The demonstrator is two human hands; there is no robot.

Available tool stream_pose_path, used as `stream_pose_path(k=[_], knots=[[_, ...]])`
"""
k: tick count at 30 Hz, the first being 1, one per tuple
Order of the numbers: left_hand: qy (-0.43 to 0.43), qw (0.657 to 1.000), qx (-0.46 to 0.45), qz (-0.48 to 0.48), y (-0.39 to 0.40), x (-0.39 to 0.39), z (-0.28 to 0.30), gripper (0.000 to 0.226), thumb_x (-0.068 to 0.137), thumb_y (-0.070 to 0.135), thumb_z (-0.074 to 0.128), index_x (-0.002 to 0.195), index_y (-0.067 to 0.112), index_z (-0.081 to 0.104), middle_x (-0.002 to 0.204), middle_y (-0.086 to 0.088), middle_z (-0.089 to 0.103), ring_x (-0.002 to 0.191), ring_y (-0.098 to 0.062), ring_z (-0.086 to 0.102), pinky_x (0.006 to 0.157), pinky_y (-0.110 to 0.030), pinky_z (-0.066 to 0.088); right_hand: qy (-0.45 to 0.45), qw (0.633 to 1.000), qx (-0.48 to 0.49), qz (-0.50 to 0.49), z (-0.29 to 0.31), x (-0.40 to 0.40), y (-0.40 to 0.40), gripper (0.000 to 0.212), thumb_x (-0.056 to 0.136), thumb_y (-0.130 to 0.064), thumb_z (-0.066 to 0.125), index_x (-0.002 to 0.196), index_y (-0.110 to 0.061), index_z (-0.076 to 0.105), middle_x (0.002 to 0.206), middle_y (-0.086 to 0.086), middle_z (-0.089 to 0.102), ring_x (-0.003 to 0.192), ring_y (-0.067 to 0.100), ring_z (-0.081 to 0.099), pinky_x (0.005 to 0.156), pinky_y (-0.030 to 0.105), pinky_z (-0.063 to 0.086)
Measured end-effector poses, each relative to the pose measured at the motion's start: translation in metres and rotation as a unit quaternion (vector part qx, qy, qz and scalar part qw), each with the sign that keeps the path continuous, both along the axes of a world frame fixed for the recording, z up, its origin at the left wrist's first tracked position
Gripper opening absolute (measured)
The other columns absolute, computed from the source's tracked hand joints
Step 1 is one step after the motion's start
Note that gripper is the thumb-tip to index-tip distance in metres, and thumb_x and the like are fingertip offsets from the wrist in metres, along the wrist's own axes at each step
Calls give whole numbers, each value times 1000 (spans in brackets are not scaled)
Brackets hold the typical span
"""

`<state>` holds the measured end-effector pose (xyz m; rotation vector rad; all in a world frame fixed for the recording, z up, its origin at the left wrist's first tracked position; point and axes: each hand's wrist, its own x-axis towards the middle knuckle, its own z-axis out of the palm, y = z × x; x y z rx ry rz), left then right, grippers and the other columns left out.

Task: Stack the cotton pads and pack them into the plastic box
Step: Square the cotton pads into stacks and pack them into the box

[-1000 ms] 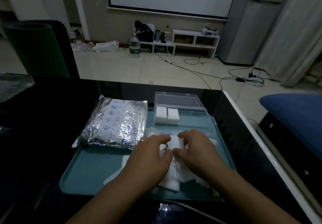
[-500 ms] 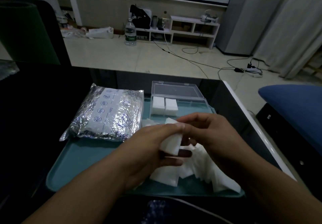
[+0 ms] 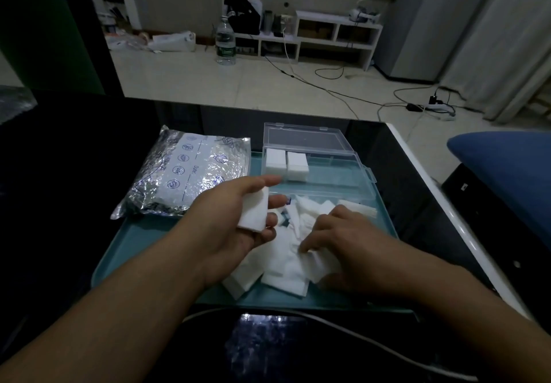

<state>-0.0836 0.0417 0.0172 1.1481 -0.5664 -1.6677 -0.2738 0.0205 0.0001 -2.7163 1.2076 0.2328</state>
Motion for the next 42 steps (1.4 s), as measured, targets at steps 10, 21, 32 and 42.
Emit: stream_pose_path(k=[10, 21, 32, 42], knots=[[-11, 1000, 2, 6, -1, 1, -5, 25, 96, 16, 49, 109, 5, 67, 66, -7, 66, 50, -16, 48, 44, -24, 38, -56, 998, 1, -27, 2, 5, -9, 21, 83, -35, 70, 104, -32, 67, 102, -14, 58, 102, 10, 42, 90, 31, 40], [-17, 1000, -3, 7, 0, -1, -8, 24, 96, 17, 50, 109, 4, 67, 75, -11, 65, 51, -16, 49, 49, -26, 39, -98, 995, -18, 8, 0, 9, -3, 36, 83, -41, 69, 117, -35, 60, 104, -16, 55, 101, 7, 41, 89, 25, 36], [-27, 998, -10, 50, -5, 0, -11, 24, 95, 14, 51, 110, 4, 67, 63, -7, 68, 49, -17, 49, 46, -26, 38, -340, 913, 60, -217, -11, 18, -8, 33, 70, -38, 83, 84, -31, 54, 75, -8, 60, 65, 4, 56, 60, 23, 47], [-55, 993, -2, 104, -8, 0, -19, 24, 93, 17, 55, 113, 8, 65, 76, -11, 69, 66, -20, 59, 47, -24, 42, -503, 791, 180, -298, 11, 17, -6, 9, 91, -14, 63, 92, -17, 71, 69, 9, 70, 51, 8, 58, 49, 20, 47]])
